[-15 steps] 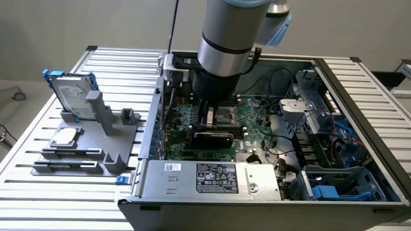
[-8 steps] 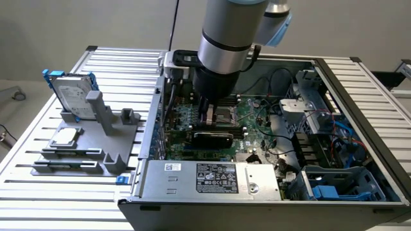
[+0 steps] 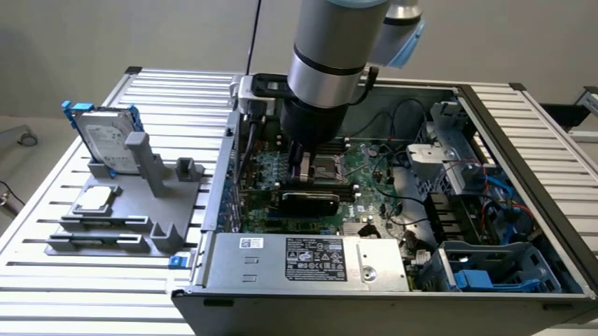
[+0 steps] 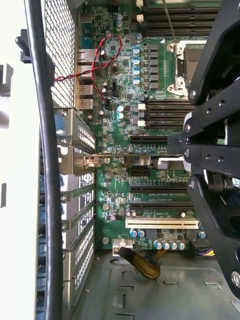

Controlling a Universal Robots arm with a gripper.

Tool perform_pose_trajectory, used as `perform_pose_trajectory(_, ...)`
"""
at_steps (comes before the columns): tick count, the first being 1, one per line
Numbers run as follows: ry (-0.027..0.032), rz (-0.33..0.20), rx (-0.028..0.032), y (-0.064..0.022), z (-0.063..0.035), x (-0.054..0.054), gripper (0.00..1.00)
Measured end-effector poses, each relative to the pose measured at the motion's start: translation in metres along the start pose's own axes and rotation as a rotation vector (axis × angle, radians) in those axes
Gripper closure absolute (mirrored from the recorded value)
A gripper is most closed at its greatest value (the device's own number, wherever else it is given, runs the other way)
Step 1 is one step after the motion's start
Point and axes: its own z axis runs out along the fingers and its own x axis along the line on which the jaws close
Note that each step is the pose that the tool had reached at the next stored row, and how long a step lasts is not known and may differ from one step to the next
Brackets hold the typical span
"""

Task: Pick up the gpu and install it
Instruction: 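Insert the gpu into the slot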

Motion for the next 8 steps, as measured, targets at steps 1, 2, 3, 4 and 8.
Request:
perform_pose_trajectory(1, 0.0004, 0.000, 0.0000, -0.0001, 0.0003, 0.0000, 0.89)
perform_pose_trajectory(2, 0.0008, 0.000, 0.0000, -0.0001, 0.0006, 0.0000, 0.89)
perform_pose_trajectory(3, 0.0011, 0.000, 0.0000, -0.0001, 0.0008, 0.0001, 0.89)
perform_pose_trajectory(4, 0.0015, 0.000, 0.0000, -0.0001, 0.0009, 0.0001, 0.89)
perform_pose_trajectory(8, 0.0037, 0.000, 0.0001, -0.0001, 0.0011, 0.0001, 0.89)
